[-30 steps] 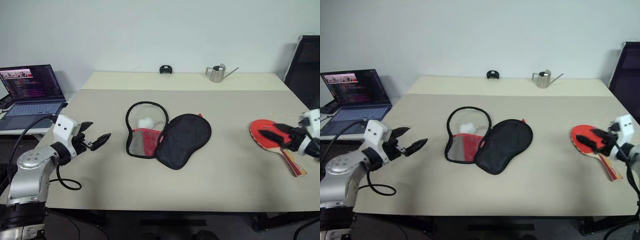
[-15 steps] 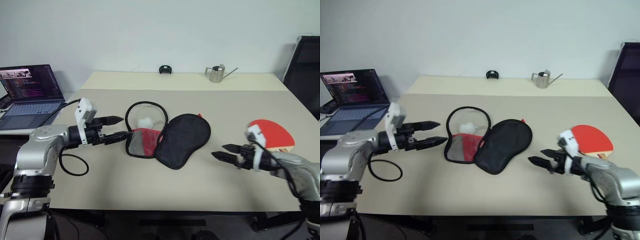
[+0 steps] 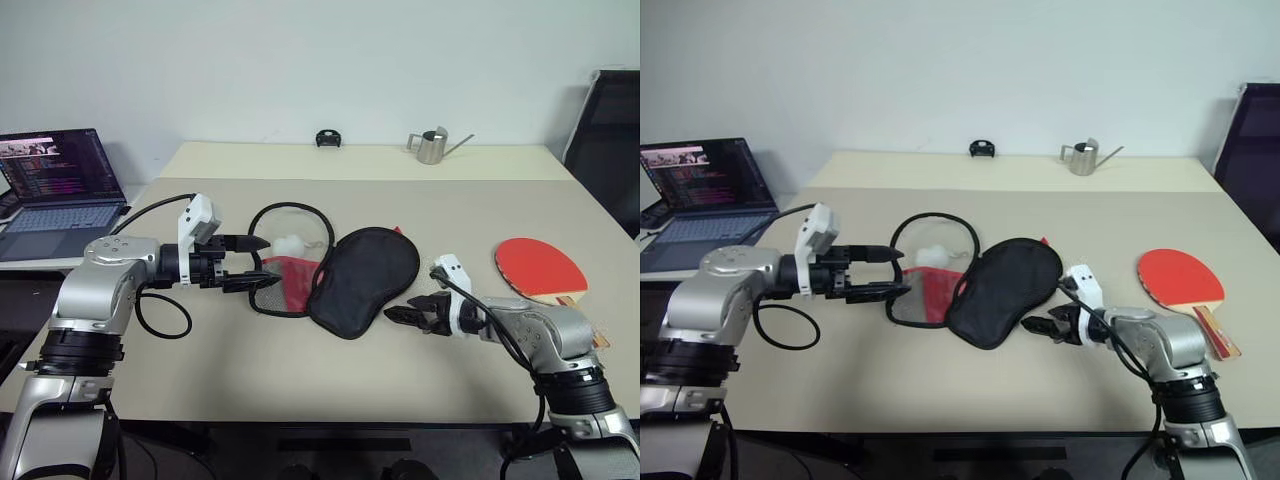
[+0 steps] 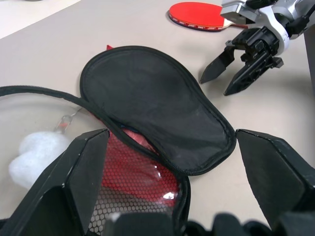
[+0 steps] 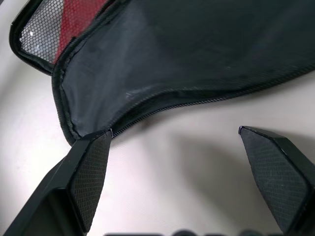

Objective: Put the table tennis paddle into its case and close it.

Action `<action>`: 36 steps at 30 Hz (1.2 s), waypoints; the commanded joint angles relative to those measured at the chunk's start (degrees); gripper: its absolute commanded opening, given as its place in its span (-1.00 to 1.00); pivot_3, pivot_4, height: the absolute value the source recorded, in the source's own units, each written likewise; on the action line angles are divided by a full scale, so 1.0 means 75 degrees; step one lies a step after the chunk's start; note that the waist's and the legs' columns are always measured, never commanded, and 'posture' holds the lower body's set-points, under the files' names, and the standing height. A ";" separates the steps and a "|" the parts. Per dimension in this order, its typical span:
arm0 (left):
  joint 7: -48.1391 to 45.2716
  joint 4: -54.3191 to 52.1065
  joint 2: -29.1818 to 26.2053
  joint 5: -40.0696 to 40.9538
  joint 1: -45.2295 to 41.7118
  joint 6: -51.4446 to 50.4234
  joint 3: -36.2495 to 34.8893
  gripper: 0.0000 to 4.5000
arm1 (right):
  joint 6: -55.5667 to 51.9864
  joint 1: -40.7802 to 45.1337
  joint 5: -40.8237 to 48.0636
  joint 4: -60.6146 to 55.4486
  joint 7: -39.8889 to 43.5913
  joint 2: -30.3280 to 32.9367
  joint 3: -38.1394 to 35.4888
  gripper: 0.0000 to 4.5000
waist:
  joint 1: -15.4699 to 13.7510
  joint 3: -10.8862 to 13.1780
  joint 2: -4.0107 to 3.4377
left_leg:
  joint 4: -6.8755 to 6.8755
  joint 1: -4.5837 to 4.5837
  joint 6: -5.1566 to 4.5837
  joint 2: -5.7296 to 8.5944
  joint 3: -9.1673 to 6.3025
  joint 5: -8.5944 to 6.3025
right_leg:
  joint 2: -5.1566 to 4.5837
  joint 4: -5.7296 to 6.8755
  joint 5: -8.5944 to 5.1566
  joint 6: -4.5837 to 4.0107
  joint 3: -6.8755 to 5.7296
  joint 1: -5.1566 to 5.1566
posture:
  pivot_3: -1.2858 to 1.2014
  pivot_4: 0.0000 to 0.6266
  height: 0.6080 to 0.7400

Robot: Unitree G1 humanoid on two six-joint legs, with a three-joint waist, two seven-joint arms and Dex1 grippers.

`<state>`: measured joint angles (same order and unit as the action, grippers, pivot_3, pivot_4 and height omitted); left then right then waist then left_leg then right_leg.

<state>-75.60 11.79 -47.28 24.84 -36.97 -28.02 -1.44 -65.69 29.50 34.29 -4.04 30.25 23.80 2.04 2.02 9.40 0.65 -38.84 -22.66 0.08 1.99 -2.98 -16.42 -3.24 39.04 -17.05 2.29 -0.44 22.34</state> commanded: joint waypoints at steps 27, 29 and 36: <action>-0.0090 -0.0447 0.0076 -0.0198 -0.0006 0.0370 0.0181 1.00 | -0.0173 0.1253 -0.0632 0.1200 0.0742 0.0219 0.0278 -0.99 | -0.0026 0.0001 0.0000 | 0.0000 -0.0005 0.0000 -0.0004 0.0001 0.0000 | 0.0006 -0.0005 0.0000 -0.0001 -0.0004 0.0002 | 0.03 -0.52 1.00; -0.0102 -0.0521 0.0104 -0.0195 0.0011 0.0358 0.0211 1.00 | -0.0145 0.1395 -0.0683 0.1352 0.0946 0.0425 0.0368 -0.99 | -0.0026 0.0001 0.0000 | 0.0000 -0.0006 0.0000 -0.0004 0.0000 0.0000 | 0.0006 -0.0006 0.0000 -0.0001 -0.0006 0.0002 | 0.03 -0.52 1.00; -0.0125 -0.0665 0.0138 -0.0172 -0.0012 0.0342 0.0293 1.00 | 0.0143 0.2067 -0.1007 0.2205 0.1683 0.0913 0.0699 -0.99 | -0.0022 0.0003 0.0000 | 0.0000 -0.0008 0.0000 -0.0004 0.0002 0.0000 | 0.0005 -0.0006 0.0000 -0.0001 -0.0004 0.0003 | 0.03 -0.52 1.00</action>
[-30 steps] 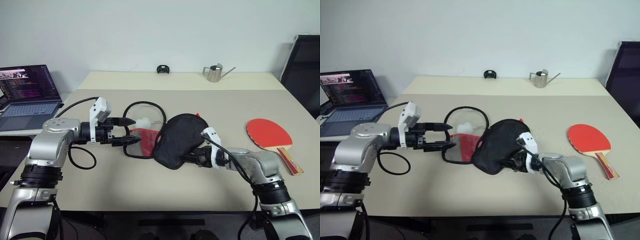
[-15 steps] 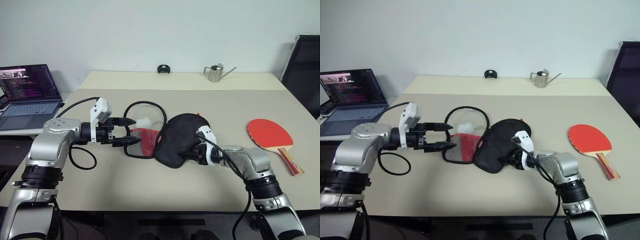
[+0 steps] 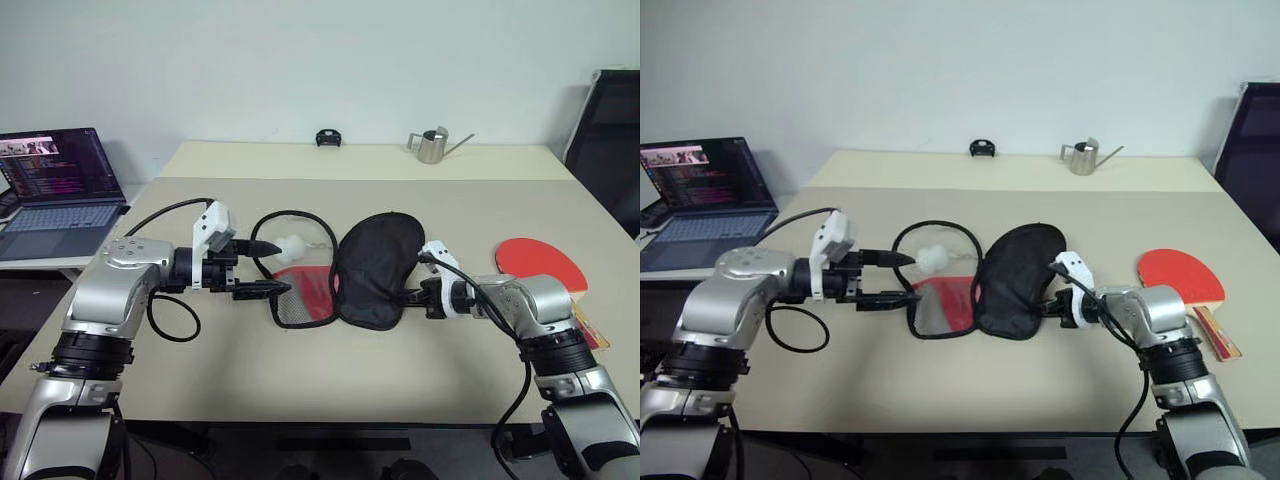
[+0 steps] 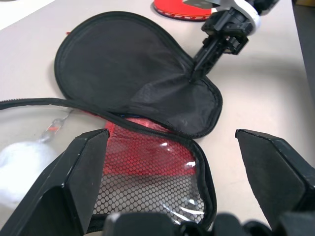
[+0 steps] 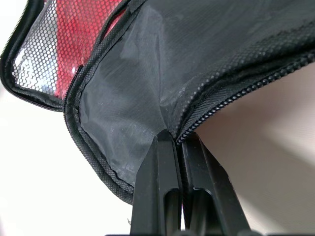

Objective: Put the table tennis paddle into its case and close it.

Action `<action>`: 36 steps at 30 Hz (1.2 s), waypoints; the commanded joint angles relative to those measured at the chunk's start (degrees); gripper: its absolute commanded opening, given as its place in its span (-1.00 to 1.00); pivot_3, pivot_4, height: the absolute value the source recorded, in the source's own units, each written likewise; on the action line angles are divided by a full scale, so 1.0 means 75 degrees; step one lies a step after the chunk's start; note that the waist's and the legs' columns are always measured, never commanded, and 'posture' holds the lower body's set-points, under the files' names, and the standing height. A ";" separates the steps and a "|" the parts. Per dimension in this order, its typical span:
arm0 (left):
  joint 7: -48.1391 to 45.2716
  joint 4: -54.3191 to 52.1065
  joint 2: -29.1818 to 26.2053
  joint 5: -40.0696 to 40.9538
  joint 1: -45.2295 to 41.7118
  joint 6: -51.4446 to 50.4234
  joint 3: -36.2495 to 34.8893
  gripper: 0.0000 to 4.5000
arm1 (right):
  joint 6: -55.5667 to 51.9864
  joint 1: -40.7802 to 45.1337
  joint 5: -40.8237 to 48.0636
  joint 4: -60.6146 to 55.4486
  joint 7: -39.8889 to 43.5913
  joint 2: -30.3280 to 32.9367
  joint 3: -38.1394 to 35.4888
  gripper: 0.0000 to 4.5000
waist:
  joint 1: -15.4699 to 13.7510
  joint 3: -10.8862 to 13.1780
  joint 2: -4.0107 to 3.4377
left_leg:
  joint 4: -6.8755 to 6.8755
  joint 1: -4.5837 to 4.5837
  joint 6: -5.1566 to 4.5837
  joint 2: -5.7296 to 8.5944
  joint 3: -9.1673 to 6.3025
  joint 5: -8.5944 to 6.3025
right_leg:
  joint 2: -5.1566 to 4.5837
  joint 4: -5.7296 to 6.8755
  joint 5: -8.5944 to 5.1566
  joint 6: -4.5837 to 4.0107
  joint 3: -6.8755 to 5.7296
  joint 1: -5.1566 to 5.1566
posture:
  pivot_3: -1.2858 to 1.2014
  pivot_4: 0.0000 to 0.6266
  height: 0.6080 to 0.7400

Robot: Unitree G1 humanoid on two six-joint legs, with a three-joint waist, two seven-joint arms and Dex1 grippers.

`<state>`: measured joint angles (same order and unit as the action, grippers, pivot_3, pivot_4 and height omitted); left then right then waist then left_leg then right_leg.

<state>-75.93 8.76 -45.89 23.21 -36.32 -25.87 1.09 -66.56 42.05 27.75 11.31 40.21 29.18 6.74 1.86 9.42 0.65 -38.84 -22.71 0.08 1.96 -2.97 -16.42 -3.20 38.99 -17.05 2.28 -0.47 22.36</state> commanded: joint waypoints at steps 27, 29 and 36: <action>-0.0120 -0.0379 0.0069 -0.0004 -0.0456 -0.0011 0.0318 1.00 | 0.1796 0.1647 -0.1938 0.2925 0.2965 0.1289 0.0926 -0.99 | -0.0008 0.0003 0.0000 | -0.0002 -0.0010 0.0003 0.0002 0.0000 0.0002 | -0.0003 -0.0006 0.0000 0.0000 -0.0004 0.0003 | 0.03 -0.52 1.00; -0.0132 -0.0343 0.0079 -0.0004 -0.0495 -0.0003 0.0349 1.00 | 0.1773 0.1619 -0.1963 0.2915 0.3000 0.1393 0.0902 -0.99 | -0.0008 0.0004 0.0000 | -0.0003 -0.0011 0.0003 0.0003 0.0000 0.0002 | -0.0005 -0.0007 0.0000 0.0000 -0.0005 0.0003 | 0.03 -0.52 1.00; -0.0192 -0.0231 0.0187 -0.0067 -0.0622 0.0044 0.0424 1.00 | 0.1790 0.1543 -0.2151 0.3045 0.2834 0.1414 0.0857 -0.99 | -0.0010 0.0004 0.0000 | -0.0003 -0.0010 0.0003 0.0002 0.0001 0.0001 | -0.0005 -0.0005 0.0000 0.0000 -0.0004 0.0003 | 0.03 -0.52 1.00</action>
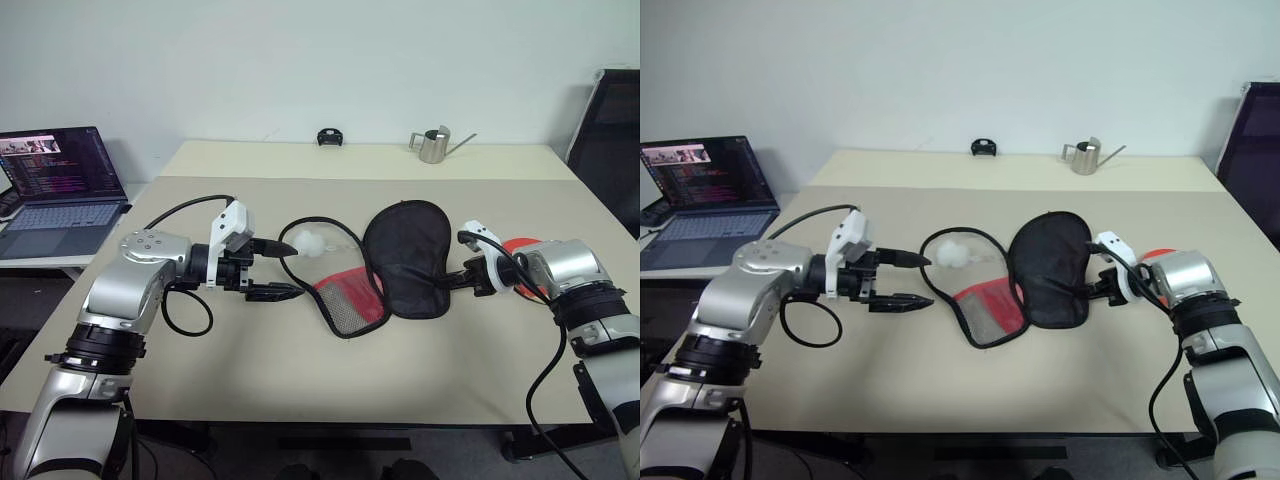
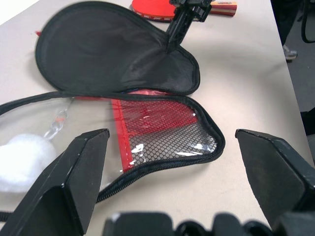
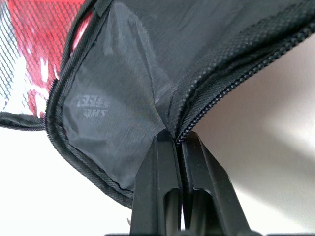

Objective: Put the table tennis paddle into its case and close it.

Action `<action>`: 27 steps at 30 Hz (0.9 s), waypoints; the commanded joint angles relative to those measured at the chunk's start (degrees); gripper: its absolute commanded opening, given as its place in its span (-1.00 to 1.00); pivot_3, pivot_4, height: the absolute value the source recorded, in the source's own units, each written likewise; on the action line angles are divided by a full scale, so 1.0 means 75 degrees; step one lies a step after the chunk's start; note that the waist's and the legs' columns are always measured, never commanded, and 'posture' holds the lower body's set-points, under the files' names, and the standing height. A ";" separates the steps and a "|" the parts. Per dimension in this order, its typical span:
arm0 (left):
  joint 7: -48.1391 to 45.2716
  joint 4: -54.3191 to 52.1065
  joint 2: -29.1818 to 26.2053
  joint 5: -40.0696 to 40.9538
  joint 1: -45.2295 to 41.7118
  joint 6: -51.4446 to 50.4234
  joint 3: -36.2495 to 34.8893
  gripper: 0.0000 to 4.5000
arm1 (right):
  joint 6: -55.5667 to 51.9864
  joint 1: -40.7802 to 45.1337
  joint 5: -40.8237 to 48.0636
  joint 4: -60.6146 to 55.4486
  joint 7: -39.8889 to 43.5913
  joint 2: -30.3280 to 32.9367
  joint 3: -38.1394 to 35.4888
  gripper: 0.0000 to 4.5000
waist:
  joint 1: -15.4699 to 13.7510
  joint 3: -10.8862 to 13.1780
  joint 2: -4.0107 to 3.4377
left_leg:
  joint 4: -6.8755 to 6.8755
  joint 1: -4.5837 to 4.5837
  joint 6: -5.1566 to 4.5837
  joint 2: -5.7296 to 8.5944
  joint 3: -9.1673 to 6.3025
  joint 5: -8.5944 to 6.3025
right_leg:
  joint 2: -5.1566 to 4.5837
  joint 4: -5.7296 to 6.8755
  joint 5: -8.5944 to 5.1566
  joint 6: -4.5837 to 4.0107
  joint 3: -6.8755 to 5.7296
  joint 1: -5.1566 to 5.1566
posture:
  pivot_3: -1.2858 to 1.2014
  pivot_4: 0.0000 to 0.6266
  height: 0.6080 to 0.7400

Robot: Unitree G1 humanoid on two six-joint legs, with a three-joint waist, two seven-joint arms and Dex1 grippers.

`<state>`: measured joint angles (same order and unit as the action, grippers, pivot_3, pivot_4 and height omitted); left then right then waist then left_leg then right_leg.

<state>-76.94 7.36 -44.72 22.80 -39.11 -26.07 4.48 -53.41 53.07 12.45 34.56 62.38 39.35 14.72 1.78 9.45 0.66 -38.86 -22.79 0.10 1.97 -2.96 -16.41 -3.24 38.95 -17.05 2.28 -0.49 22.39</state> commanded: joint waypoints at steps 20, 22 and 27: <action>-0.0082 -0.0205 -0.0001 0.0017 -0.0098 0.0110 -0.0085 1.00 | -0.0236 -0.0254 0.0131 -0.0598 -0.0676 0.0302 -0.1317 0.13 | -0.0013 0.0001 -0.0002 | -0.0005 -0.0004 0.0004 0.0001 -0.0001 0.0002 | 0.0000 -0.0001 0.0000 0.0000 -0.0001 0.0000 | 0.03 -0.52 1.00; -0.0077 -0.0216 0.0011 0.0029 -0.0069 0.0117 -0.0094 1.00 | -0.0529 -0.0479 0.0379 -0.1051 -0.0706 0.0446 -0.1648 0.13 | -0.0014 0.0001 -0.0002 | -0.0005 -0.0007 0.0004 0.0001 -0.0001 0.0002 | -0.0001 -0.0004 0.0000 0.0000 -0.0001 0.0000 | 0.03 -0.52 1.00; -0.0060 -0.0214 0.0123 0.0064 -0.0086 0.0127 -0.0064 1.00 | -0.1174 -0.1438 0.1087 -0.2711 -0.1130 0.0502 -0.2786 0.13 | -0.0017 0.0002 -0.0001 | -0.0004 -0.0006 0.0000 -0.0002 -0.0001 0.0000 | -0.0002 0.0000 0.0000 0.0000 0.0001 0.0000 | 0.03 -0.52 1.00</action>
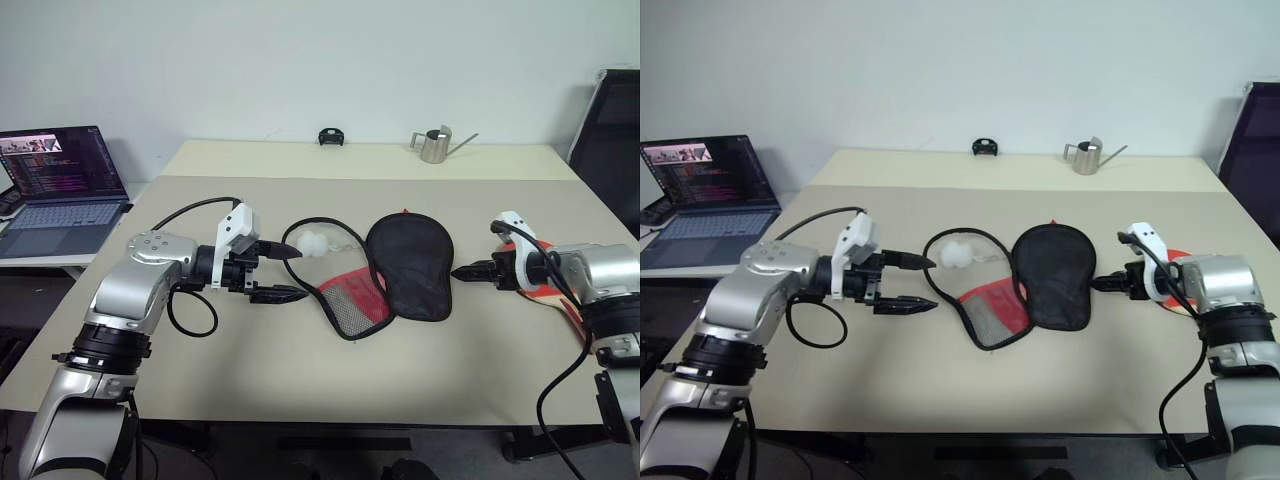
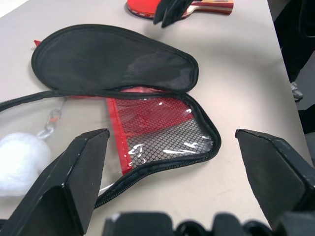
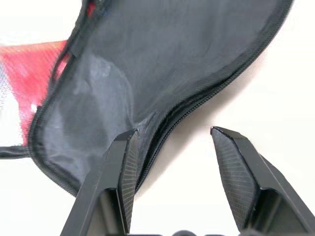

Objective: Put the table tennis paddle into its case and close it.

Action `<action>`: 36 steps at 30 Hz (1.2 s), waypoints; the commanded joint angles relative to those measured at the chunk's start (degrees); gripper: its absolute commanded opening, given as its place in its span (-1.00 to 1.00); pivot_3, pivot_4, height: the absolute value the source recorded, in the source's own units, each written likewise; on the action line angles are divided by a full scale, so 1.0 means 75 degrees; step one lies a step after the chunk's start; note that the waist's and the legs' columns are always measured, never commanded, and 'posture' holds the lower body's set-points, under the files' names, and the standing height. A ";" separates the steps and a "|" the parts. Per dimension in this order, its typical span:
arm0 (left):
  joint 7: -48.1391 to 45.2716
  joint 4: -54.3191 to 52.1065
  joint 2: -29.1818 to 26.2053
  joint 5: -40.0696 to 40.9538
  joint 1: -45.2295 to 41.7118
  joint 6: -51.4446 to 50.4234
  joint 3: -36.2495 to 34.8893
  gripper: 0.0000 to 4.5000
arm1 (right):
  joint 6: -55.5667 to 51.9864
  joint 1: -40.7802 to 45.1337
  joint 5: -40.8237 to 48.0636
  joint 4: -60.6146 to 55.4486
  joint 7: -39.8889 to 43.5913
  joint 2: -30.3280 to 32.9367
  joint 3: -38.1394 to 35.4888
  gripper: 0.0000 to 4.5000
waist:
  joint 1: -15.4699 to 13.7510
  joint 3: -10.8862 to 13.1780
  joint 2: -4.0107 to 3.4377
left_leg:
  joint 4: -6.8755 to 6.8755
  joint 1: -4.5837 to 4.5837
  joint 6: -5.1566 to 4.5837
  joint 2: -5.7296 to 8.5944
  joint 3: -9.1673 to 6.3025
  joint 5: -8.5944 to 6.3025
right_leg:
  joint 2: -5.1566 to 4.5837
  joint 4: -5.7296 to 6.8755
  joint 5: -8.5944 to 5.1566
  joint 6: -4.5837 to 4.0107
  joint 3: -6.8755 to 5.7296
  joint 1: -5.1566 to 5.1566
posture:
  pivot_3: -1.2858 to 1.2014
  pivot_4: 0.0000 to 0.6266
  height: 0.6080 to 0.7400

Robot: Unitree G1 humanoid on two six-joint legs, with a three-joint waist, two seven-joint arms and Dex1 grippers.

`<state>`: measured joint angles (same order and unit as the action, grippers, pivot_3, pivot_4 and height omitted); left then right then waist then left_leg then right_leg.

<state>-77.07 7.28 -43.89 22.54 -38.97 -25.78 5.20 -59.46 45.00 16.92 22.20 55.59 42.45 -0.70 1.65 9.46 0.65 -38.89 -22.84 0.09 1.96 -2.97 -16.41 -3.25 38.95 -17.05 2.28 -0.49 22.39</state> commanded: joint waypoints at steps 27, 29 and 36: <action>0.0560 -0.0030 0.2293 0.0167 -0.1764 -0.0372 0.0516 1.00 | 0.2444 -0.4432 0.0213 -0.1721 -0.2115 0.1129 -0.3971 0.83 | 0.0009 0.0001 0.0002 | -0.0004 0.0018 -0.0013 0.0013 0.0013 0.0006 | 0.0005 0.0010 0.0000 0.0001 0.0007 -0.0022 | 0.03 -0.52 1.00; 0.0497 0.0097 0.2491 0.0123 -0.1887 -0.0219 0.0589 1.00 | 0.2620 -0.4353 0.0159 -0.1404 -0.2076 0.1145 -0.3790 0.83 | 0.0019 0.0001 0.0001 | -0.0002 0.0023 -0.0013 0.0008 0.0017 0.0007 | 0.0005 0.0010 0.0000 0.0001 0.0012 -0.0022 | 0.03 -0.52 1.00; 0.0428 0.0365 0.2789 0.0022 -0.2093 0.0051 0.0651 1.00 | 0.3067 -0.3943 -0.0057 -0.0461 -0.1708 0.1201 -0.2997 0.83 | 0.0015 -0.0001 -0.0002 | -0.0004 0.0026 -0.0016 0.0014 0.0018 0.0010 | 0.0008 0.0011 0.0000 0.0001 0.0010 -0.0028 | 0.03 -0.52 1.00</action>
<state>-73.42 10.13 -23.03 22.59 -53.44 -26.52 10.67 -38.17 14.45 16.87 18.63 41.80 49.72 -23.21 1.76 9.45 0.64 -38.92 -22.64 -0.02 2.06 -2.84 -16.33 -3.20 39.04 -17.04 2.29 -0.41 22.18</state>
